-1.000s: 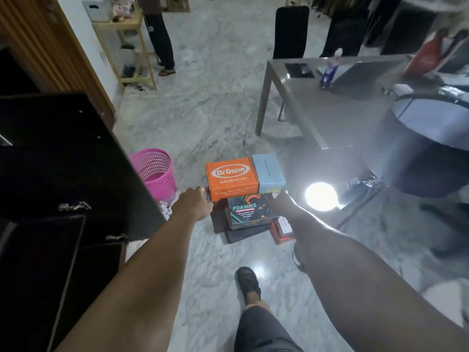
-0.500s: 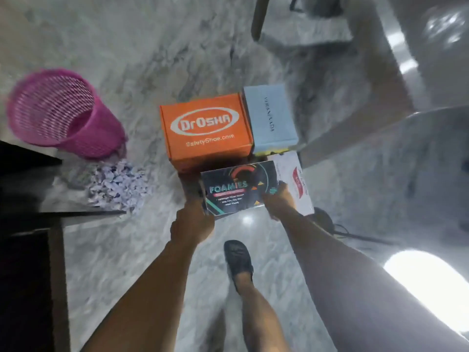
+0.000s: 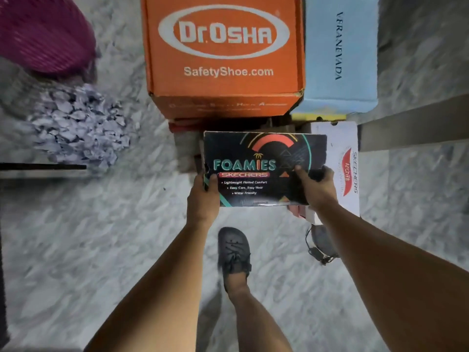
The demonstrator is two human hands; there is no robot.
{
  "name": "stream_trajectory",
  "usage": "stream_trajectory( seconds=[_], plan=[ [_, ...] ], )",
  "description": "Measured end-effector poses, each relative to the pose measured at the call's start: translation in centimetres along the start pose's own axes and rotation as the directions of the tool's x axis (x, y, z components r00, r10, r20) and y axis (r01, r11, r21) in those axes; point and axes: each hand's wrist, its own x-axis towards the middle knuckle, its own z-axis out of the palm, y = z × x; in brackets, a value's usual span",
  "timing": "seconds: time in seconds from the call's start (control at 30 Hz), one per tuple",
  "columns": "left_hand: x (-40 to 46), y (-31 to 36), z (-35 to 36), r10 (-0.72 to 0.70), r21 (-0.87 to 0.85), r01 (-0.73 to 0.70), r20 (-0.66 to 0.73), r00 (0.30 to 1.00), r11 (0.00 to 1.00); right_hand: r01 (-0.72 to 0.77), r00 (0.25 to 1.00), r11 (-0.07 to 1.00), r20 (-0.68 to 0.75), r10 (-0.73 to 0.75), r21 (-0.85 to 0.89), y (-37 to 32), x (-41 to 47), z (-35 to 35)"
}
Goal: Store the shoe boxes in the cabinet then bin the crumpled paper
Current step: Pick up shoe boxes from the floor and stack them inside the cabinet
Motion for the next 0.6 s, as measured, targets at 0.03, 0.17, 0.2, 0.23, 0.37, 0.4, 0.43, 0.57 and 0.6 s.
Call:
stream_trajectory(
  seconds=[0.03, 0.17, 0.2, 0.23, 0.37, 0.4, 0.43, 0.57, 0.6],
  plan=[
    [-0.4, -0.5, -0.2, 0.002, -0.026, -0.002, 0.003, 1.000, 1.000, 0.006, 1.000, 1.000, -0.003, -0.006, -0.001, 0.1, -0.6, -0.1],
    [-4.2, -2.2, -2.8, -0.033, -0.126, 0.035, 0.020, 0.999, 0.991, 0.104, 0.994, 0.993, -0.014, -0.105, -0.048, 0.2, -5.0, 0.1],
    [-5.3, -2.8, -3.9, -0.042, -0.149, 0.043, 0.011, 0.999, 0.988, 0.141, 0.989, 0.987, -0.023, -0.143, -0.079, 0.3, -6.2, 0.4],
    [-6.5, -3.6, -5.1, -0.044, -0.178, 0.043, -0.002, 0.999, 0.983, 0.177, 0.983, 0.979, -0.023, -0.180, -0.105, 0.2, -7.6, 0.9],
    [-10.9, -7.7, -11.2, -0.108, -0.312, 0.077, -0.083, 0.991, 0.947, 0.298, 0.954, 0.940, 0.073, -0.289, -0.167, -1.4, -15.4, 4.0],
    [-11.9, -9.3, -12.9, -0.139, -0.361, 0.094, -0.099, 0.985, 0.928, 0.336, 0.941, 0.925, 0.108, -0.321, -0.176, -1.6, -17.4, 5.1],
    [-12.9, -11.0, -14.6, -0.161, -0.408, 0.102, -0.115, 0.980, 0.907, 0.378, 0.923, 0.907, 0.147, -0.355, -0.186, -1.8, -19.3, 6.2],
    [-15.9, -20.7, -21.2, -0.249, -0.555, 0.088, -0.221, 0.943, 0.827, 0.519, 0.835, 0.831, 0.324, -0.444, -0.199, -2.3, -26.4, 12.6],
    [-16.8, -22.8, -23.0, -0.276, -0.585, 0.079, -0.256, 0.926, 0.808, 0.551, 0.810, 0.808, 0.364, -0.459, -0.207, -2.3, -28.0, 14.5]
  ],
)
